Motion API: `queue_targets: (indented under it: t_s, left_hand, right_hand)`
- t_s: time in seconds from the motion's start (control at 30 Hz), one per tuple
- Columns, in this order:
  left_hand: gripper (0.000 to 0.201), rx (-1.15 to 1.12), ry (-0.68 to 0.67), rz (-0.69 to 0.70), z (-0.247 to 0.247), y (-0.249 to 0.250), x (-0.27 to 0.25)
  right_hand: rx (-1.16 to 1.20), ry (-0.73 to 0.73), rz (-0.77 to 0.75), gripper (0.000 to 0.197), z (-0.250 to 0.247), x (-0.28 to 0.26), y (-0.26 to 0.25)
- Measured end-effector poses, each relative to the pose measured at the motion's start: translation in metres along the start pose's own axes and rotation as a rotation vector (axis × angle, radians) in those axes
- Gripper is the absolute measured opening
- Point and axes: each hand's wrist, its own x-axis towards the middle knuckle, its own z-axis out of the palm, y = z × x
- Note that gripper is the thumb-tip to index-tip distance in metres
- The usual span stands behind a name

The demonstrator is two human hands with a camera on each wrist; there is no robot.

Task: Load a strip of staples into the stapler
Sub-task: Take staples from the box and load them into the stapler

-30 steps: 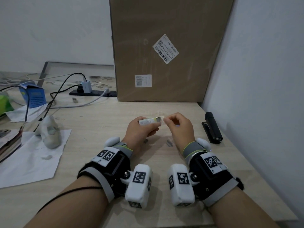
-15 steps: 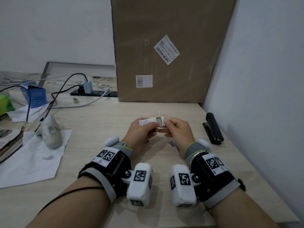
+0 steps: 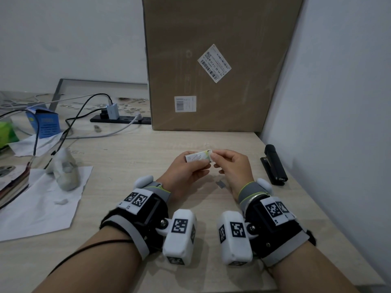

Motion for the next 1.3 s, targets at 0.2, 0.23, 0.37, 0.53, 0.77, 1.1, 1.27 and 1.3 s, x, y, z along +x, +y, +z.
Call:
queue_targets:
  t_s: [0.2, 0.23, 0.37, 0.53, 0.77, 1.1, 1.27, 1.3]
  left_hand:
    - [0.046, 0.022, -0.007, -0.051, 0.005, 0.001, -0.003]
    - [0.05, 0.024, -0.005, -0.067, 0.005, 0.003, -0.003]
    - [0.073, -0.054, -0.079, -0.138, 0.005, 0.008, -0.002]
    - [0.08, -0.128, -0.276, -0.223, 0.008, 0.005, -0.006]
    - [0.035, 0.006, -0.198, -0.104, 0.008, 0.002, -0.005]
    - [0.031, 0.642, 0.498, 0.254, -0.018, 0.004, 0.01]
    - [0.034, 1.016, 0.586, 0.078, -0.032, -0.001, 0.012]
    - [0.035, 1.105, 0.589, 0.039, -0.035, -0.002, 0.013]
  right_hand:
    - [0.027, -0.045, -0.042, 0.013, 0.001, -0.003, -0.005]
    - [0.038, -0.078, -0.026, 0.016, 0.001, -0.003, -0.006]
    - [-0.019, -0.25, -0.008, 0.052, 0.004, -0.004, -0.002]
    - [-0.026, -0.223, -0.042, 0.064, 0.006, -0.008, -0.003]
    - [-0.264, -0.087, -0.231, 0.052, 0.004, -0.004, 0.002]
    - [-0.444, 0.145, -0.229, 0.039, -0.007, 0.007, 0.007]
    - [-0.724, 0.253, 0.032, 0.036, -0.018, 0.016, 0.017]
    - [-0.75, 0.241, 0.068, 0.039, -0.019, 0.018, 0.019]
